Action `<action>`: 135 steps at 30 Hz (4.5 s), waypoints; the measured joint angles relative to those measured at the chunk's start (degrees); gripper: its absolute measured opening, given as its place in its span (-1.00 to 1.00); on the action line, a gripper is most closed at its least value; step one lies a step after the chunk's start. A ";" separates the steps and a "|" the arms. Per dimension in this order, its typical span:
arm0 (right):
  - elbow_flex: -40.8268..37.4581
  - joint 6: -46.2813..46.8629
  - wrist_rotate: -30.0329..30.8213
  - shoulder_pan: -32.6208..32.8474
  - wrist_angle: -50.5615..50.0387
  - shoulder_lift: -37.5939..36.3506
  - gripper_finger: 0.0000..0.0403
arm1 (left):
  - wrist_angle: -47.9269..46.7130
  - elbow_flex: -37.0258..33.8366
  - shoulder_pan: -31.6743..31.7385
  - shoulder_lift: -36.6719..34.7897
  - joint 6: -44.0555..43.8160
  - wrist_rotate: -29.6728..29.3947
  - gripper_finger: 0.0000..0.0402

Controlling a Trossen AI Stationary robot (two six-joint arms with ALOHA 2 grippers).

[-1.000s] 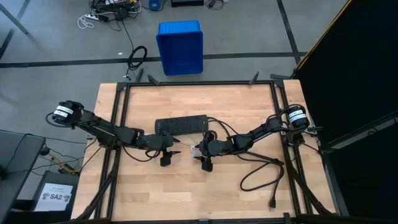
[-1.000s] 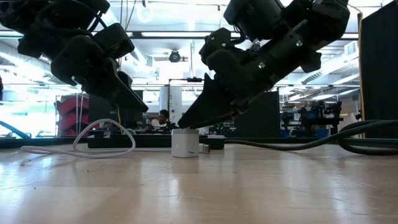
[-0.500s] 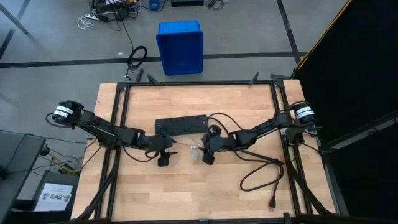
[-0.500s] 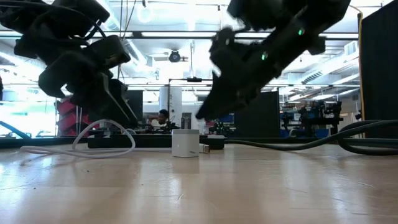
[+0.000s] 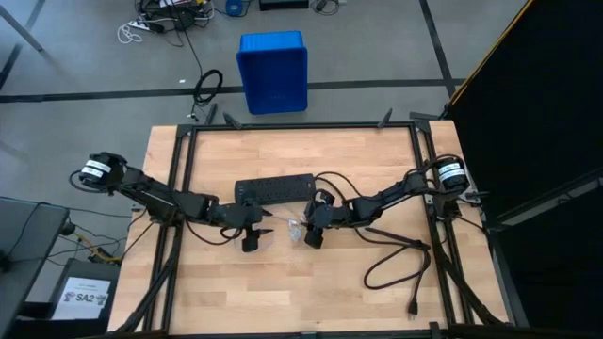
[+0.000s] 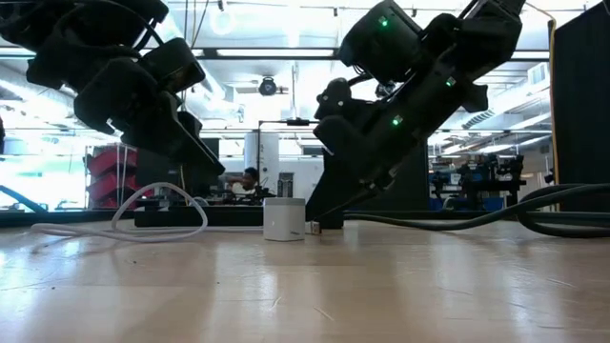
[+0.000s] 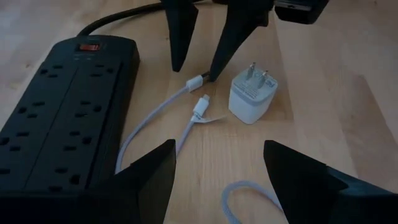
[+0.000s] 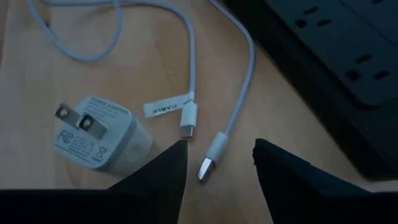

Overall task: Insert USB
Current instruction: Insert the charger cable into the charger adapter

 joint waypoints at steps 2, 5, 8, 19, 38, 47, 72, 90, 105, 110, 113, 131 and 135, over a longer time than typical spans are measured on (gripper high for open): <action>0.00 0.09 -0.58 -0.23 -0.17 0.00 -0.30 | 0.02 0.00 0.02 0.00 0.00 -0.04 0.14; 0.00 1.26 -2.02 -0.45 -1.47 0.00 -0.44 | 0.05 0.00 0.02 0.00 -0.04 -0.02 0.14; 0.00 1.45 -2.11 -0.47 -1.89 0.00 -0.58 | 0.57 0.00 0.01 0.00 -0.29 -0.02 0.14; 0.00 3.63 -2.35 -0.45 -2.15 0.00 -0.98 | 4.26 0.00 -0.32 0.00 -6.28 0.14 0.14; 0.02 0.42 -2.02 1.62 19.05 0.00 -1.00 | 4.78 7.06 -14.62 -2.07 -5.67 -10.36 0.14; 0.02 -5.01 -2.00 2.10 28.38 -0.02 -1.00 | 9.90 8.07 -17.61 -2.32 2.22 -14.62 0.14; 0.02 -6.63 -2.82 0.82 39.83 -0.07 -1.00 | 33.19 -9.56 -17.87 0.32 -17.47 -13.10 0.14; 0.02 -3.59 -7.26 0.56 33.05 -0.11 -1.00 | 40.16 -9.39 -8.66 10.88 -22.18 -5.84 0.14; 16.96 -1.68 -1.94 4.01 -12.66 -0.11 -0.66 | 8.99 -9.38 -7.63 -8.72 -18.06 -5.24 0.14; 17.73 -0.14 -3.09 3.60 -15.34 -0.07 -0.54 | 8.48 -9.16 -7.63 -9.05 -13.75 -5.98 0.14; 17.85 0.12 -3.17 3.55 -12.51 1.81 -0.51 | 8.38 -8.45 -7.63 -9.05 -13.18 -5.99 0.14; 42.40 -0.62 -6.99 2.14 -44.67 17.16 -0.53 | 6.42 -8.24 -7.70 -9.01 -12.92 -5.70 0.14; 42.47 0.65 -7.42 1.28 -46.33 17.49 -0.52 | 5.35 -8.26 -7.81 -9.01 -13.94 -5.68 0.14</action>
